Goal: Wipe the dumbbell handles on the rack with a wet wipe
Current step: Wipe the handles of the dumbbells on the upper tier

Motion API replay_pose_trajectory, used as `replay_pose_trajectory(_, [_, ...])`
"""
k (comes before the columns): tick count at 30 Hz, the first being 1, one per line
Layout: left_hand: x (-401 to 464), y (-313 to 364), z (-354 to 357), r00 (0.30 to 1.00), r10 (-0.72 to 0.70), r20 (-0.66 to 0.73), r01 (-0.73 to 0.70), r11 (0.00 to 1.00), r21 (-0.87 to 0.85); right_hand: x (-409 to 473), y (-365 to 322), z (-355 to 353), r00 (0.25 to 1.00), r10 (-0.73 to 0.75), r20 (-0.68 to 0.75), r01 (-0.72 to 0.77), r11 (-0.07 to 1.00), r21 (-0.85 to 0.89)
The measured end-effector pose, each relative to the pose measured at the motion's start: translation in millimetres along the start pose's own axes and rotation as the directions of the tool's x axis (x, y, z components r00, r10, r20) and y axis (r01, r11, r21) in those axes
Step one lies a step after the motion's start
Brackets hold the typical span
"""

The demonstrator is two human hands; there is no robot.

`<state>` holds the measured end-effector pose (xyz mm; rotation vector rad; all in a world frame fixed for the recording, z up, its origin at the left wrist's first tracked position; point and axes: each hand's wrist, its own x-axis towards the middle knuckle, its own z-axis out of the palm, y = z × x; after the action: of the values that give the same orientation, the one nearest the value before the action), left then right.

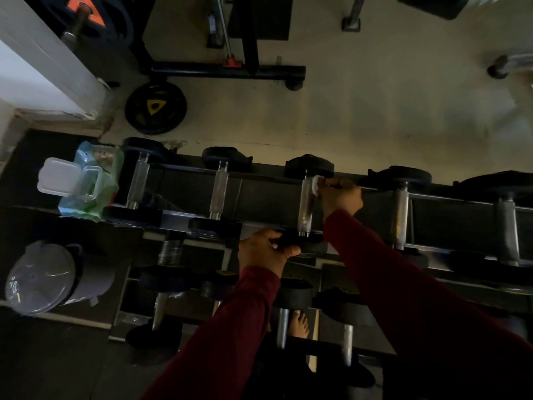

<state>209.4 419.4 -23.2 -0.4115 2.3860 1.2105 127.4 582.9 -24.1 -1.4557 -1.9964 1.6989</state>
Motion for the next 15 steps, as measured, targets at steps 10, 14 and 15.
replay_pose_trajectory(10, [0, -1, -1, 1.000, -0.005, 0.005, 0.005, 1.000, -0.022, -12, 2, -7, 0.974, -0.225, 0.010, 0.224, 0.958, -0.180])
replay_pose_trajectory(14, [1, 0, 0, 1.000, 0.000, -0.012, 0.000, 1.000, -0.013, -16, 3, -5, 0.803, -0.555, 0.218, 0.590, 0.686, -0.426])
replay_pose_trajectory(15, [0, -1, 0, 1.000, 0.000, -0.013, 0.000, 1.000, -0.013, -14, 3, -2, 0.735, -0.608, 0.300, 0.667, 0.567, -0.483])
